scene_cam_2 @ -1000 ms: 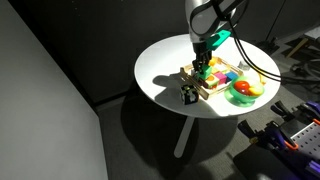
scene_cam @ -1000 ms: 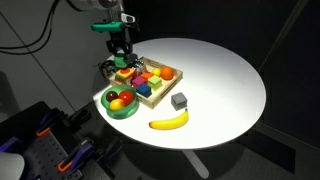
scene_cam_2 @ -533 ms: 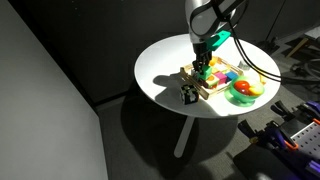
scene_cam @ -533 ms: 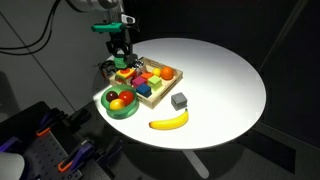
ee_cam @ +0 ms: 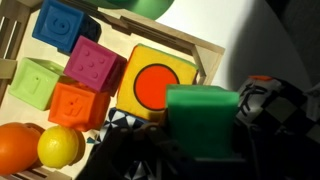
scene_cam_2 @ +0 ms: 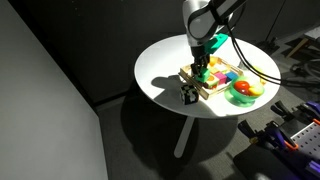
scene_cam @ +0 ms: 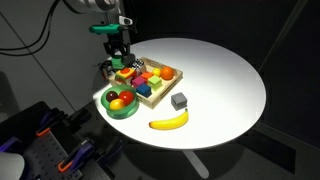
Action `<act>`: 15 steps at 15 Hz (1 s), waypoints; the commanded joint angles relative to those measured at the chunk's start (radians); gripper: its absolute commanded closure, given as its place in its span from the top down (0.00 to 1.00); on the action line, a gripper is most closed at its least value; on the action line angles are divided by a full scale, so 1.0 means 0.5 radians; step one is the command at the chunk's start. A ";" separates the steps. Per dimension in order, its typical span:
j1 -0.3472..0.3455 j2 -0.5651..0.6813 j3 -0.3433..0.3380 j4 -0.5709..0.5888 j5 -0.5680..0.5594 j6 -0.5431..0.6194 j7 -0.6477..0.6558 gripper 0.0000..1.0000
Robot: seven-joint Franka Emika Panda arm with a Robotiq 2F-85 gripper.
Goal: Pick up the green cube and then drop it on the table
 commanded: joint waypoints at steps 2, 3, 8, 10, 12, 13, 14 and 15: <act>0.055 0.009 0.011 0.029 -0.022 0.024 0.064 0.24; 0.068 0.010 0.012 0.034 -0.021 0.027 0.077 0.24; 0.135 0.015 -0.003 0.055 -0.031 0.094 0.201 0.24; 0.154 0.020 -0.007 0.073 -0.030 0.104 0.250 0.24; 0.168 0.027 -0.015 0.088 -0.028 0.132 0.307 0.24; 0.173 0.031 -0.018 0.096 -0.028 0.144 0.332 0.24; 0.175 0.038 -0.021 0.104 -0.027 0.156 0.354 0.24; 0.175 0.045 -0.022 0.115 -0.024 0.160 0.372 0.24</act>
